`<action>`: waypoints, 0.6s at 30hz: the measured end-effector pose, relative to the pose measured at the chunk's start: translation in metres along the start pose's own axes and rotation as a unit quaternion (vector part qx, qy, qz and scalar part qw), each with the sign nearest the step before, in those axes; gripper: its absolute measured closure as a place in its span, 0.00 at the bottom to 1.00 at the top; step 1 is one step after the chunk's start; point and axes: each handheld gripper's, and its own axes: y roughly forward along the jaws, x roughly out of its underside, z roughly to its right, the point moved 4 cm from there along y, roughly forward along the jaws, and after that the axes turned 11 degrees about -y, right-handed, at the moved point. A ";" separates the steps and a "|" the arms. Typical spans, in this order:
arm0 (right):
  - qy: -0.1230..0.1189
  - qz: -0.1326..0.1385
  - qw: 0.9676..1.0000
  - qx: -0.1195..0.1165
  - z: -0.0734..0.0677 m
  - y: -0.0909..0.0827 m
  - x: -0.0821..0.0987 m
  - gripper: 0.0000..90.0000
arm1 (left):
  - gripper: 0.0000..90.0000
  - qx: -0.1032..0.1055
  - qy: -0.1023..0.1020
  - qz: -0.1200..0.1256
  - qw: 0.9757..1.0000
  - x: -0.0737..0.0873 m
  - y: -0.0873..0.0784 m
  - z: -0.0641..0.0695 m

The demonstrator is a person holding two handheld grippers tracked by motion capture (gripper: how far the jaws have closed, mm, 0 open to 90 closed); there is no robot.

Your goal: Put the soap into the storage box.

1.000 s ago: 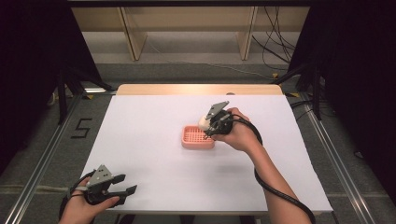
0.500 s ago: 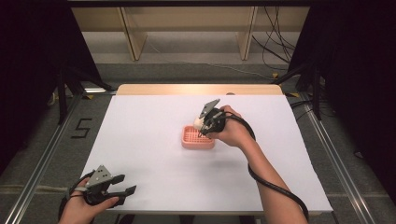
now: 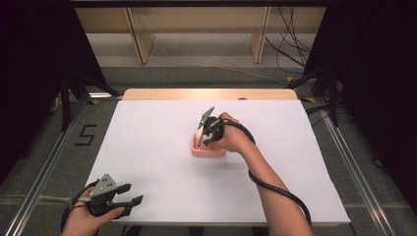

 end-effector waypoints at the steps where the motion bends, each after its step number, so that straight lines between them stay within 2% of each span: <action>1: -0.008 -0.001 1.000 0.001 0.001 0.003 0.000 0.56 | 0.41 0.001 0.000 -0.001 1.000 0.000 0.000 0.000; 2: -0.012 -0.002 1.000 0.000 0.001 0.005 0.001 0.56 | 0.41 0.002 0.001 -0.005 1.000 0.000 0.000 0.000; 3: -0.004 -0.009 1.000 -0.001 -0.001 0.007 0.001 0.56 | 0.41 0.000 0.003 -0.003 1.000 0.000 0.000 0.000; 4: -0.012 -0.010 1.000 -0.003 0.000 0.009 0.002 0.56 | 0.41 0.000 0.002 -0.003 1.000 0.000 0.000 0.000; 5: -0.015 -0.013 1.000 -0.013 0.000 0.011 0.003 0.55 | 0.41 -0.001 0.009 -0.009 1.000 0.000 -0.001 -0.001; 6: -0.016 -0.016 1.000 -0.007 0.000 0.011 0.004 0.54 | 0.41 -0.001 0.009 -0.009 1.000 0.000 -0.001 -0.001; 7: -0.015 -0.013 1.000 -0.008 0.000 0.012 0.004 0.53 | 0.41 0.002 0.003 -0.007 1.000 0.000 0.000 0.000; 13: -0.011 0.004 1.000 -0.001 0.001 0.007 0.001 0.47 | 0.41 -0.003 0.019 -0.013 1.000 0.000 -0.001 -0.002; 14: -0.008 0.007 1.000 -0.002 0.000 0.006 0.001 0.45 | 0.41 -0.001 0.006 -0.009 1.000 0.001 0.000 0.000; 16: -0.002 0.019 1.000 0.000 -0.001 0.004 0.003 0.43 | 0.41 -0.001 0.008 -0.010 1.000 0.001 -0.001 -0.001; 18: 0.003 0.036 0.999 0.014 -0.002 -0.001 0.007 0.43 | 0.41 -0.002 0.013 -0.013 1.000 0.001 -0.001 -0.002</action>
